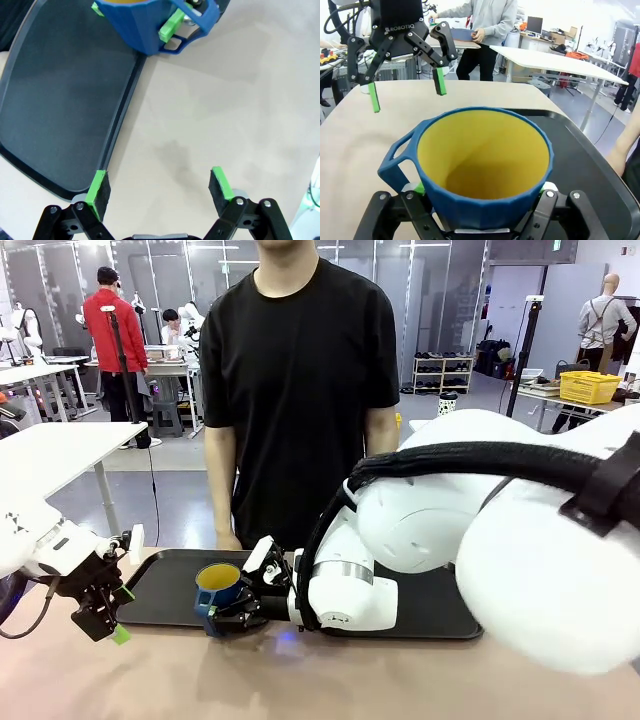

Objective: Sort and store the cups by type.
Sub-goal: Pick up the Handle plastic cup and place it into the empty Flat Tray.

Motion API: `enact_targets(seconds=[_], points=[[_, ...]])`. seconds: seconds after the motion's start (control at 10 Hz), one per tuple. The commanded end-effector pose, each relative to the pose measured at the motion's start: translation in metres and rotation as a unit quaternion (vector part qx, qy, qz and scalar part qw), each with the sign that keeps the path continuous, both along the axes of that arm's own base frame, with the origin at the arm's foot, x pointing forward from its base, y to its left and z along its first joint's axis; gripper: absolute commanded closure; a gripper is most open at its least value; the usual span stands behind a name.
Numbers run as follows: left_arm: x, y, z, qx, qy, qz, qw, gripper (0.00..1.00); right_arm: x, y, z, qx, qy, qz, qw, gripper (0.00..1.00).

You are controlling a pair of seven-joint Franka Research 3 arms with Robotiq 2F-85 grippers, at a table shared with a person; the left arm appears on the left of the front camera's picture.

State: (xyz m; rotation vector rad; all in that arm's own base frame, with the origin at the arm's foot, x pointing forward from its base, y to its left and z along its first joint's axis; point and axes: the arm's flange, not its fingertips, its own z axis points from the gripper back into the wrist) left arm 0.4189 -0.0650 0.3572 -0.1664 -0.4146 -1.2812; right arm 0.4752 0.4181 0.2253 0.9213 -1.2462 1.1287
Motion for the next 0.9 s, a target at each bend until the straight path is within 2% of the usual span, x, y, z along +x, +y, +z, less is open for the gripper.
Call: enact_targets(seconds=[0.0,0.8], points=[[-0.004,0.001,-0.002,0.008,-0.005,0.003,1.000,0.00,-0.011,-0.002,-0.022,0.006,-0.028,-0.019,0.999,0.25],[-0.004,0.001,-0.002,0.008,-0.005,0.003,1.000,0.00,0.010,-0.001,-0.022,0.013,-0.017,-0.057,0.998,0.25]])
